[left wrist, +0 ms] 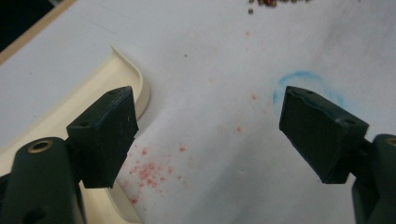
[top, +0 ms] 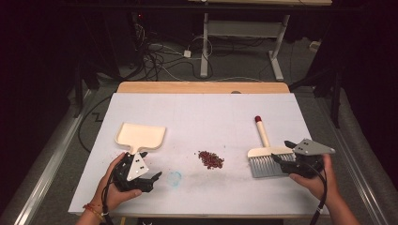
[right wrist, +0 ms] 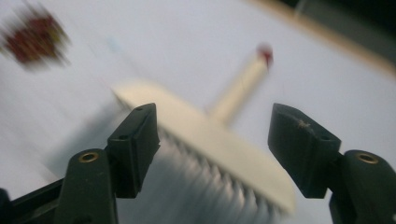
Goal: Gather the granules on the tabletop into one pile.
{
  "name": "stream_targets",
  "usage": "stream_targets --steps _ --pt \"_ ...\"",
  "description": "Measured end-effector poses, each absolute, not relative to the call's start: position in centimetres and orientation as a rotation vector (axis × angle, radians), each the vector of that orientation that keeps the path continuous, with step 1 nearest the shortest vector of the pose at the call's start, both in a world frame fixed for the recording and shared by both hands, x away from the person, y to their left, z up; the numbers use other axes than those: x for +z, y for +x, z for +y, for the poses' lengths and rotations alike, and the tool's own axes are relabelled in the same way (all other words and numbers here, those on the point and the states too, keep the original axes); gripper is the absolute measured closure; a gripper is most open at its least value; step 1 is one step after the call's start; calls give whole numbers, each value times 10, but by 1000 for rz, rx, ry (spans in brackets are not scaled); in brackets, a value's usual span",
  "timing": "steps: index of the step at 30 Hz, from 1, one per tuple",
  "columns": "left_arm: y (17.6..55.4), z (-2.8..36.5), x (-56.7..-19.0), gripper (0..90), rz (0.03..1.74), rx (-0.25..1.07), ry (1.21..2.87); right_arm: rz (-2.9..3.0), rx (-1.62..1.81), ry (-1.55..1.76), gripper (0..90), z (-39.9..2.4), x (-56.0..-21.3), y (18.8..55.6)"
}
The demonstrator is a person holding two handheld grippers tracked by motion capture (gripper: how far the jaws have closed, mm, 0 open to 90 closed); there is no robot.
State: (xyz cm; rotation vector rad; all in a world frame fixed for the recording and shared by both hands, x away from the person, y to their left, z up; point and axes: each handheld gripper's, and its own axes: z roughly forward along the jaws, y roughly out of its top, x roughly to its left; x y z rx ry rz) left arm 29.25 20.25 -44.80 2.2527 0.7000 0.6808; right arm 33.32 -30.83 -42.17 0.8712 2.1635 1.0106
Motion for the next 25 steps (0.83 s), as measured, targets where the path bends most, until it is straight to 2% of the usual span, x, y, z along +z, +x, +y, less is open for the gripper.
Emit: stream_targets --steps 4,10,25 --pt "290 201 -448 159 691 720 2253 2061 1154 777 195 -288 -407 312" --pt "288 200 -448 158 690 754 2231 2037 1217 780 171 -271 -418 297" --pt "290 195 -448 158 689 744 2238 2063 1194 788 168 -270 -423 300"
